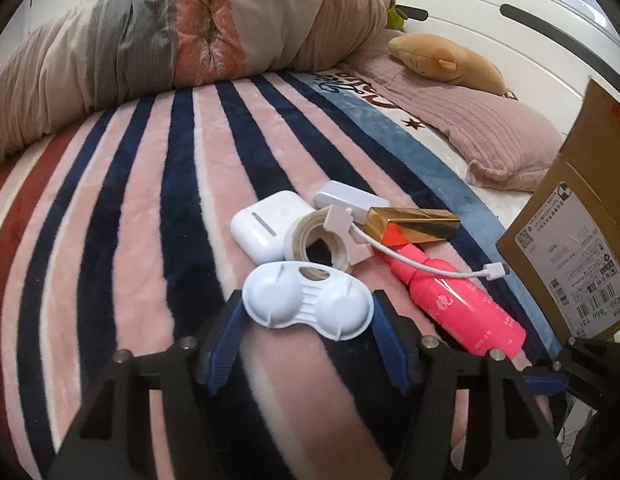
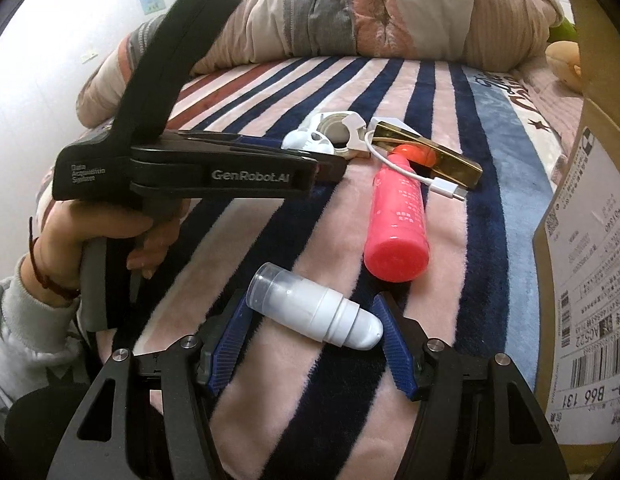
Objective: Organize rigid objects
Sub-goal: 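Carry both held items into the cardboard box and open both grippers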
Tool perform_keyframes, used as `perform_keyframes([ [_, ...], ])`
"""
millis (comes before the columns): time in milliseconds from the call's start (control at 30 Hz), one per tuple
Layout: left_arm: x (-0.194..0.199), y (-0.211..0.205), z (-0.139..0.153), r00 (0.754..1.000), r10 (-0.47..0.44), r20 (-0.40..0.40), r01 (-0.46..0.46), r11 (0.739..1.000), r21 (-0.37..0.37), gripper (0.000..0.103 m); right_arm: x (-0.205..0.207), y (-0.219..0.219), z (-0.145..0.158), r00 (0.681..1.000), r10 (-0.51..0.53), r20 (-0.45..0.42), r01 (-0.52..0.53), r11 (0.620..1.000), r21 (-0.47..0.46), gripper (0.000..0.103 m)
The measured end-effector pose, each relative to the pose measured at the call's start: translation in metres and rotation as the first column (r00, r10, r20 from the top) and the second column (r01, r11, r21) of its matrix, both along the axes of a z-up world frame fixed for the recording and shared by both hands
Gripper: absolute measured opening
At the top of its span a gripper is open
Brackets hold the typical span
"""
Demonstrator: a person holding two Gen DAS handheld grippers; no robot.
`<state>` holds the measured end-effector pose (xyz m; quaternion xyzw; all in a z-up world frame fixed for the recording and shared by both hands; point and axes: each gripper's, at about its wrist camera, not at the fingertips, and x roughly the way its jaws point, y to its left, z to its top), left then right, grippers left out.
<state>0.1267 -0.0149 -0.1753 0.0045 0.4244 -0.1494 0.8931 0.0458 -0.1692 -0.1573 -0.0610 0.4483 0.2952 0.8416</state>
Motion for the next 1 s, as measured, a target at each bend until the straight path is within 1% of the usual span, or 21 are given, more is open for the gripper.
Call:
perform_keyframes([
  [100, -0.012, 0.0, 0.011, 1.0, 0.005, 0.031, -0.005, 1.0, 0.024, 0.059, -0.003, 0.0, 0.003, 1.0, -0.005, 0.008, 0.005, 1.0, -0.014, 0.059],
  [200, -0.029, 0.003, 0.028, 0.998, 0.011, 0.063, -0.012, 1.0, 0.023, 0.059, -0.009, 0.003, 0.009, 1.0, 0.003, 0.029, -0.002, 1.0, -0.03, 0.059],
  [300, -0.048, 0.009, 0.052, 0.995, 0.008, 0.103, -0.009, 1.0, 0.002, 0.059, -0.016, 0.005, 0.02, 0.998, 0.016, 0.053, -0.014, 1.0, -0.023, 0.059],
  [400, -0.065, 0.012, 0.079, 0.99, 0.023, 0.14, -0.024, 1.0, 0.006, 0.059, -0.026, 0.011, 0.035, 0.995, 0.039, 0.096, -0.037, 0.999, -0.026, 0.059],
  [500, -0.082, 0.013, 0.109, 0.982, 0.025, 0.186, -0.029, 0.999, 0.022, 0.059, -0.037, 0.013, 0.055, 0.989, 0.064, 0.134, -0.066, 0.998, 0.004, 0.059],
  [600, -0.099, 0.008, 0.14, 0.973, 0.019, 0.229, -0.026, 0.999, 0.026, 0.059, -0.048, 0.009, 0.08, 0.984, 0.081, 0.158, -0.093, 0.993, 0.068, 0.059],
  [700, -0.112, -0.006, 0.165, 0.965, -0.014, 0.26, 0.009, 1.0, 0.02, 0.059, -0.059, -0.001, 0.109, 0.97, 0.074, 0.231, -0.099, 0.99, 0.099, 0.059],
  [800, -0.121, -0.028, 0.184, 0.958, -0.038, 0.286, 0.031, 0.999, 0.027, 0.059, -0.071, -0.025, 0.136, 0.954, 0.04, 0.298, -0.084, 0.987, 0.134, 0.059],
  [900, -0.122, -0.053, 0.2, 0.955, -0.078, 0.287, 0.081, 0.997, 0.0, 0.059, -0.077, -0.058, 0.154, 0.933, -0.02, 0.358, -0.033, 0.989, 0.141, 0.059],
  [1000, -0.118, -0.087, 0.208, 0.948, -0.131, 0.29, 0.135, 0.991, 0.006, 0.059, -0.077, -0.095, 0.163, 0.914, -0.1, 0.393, 0.051, 0.99, 0.132, 0.059],
])
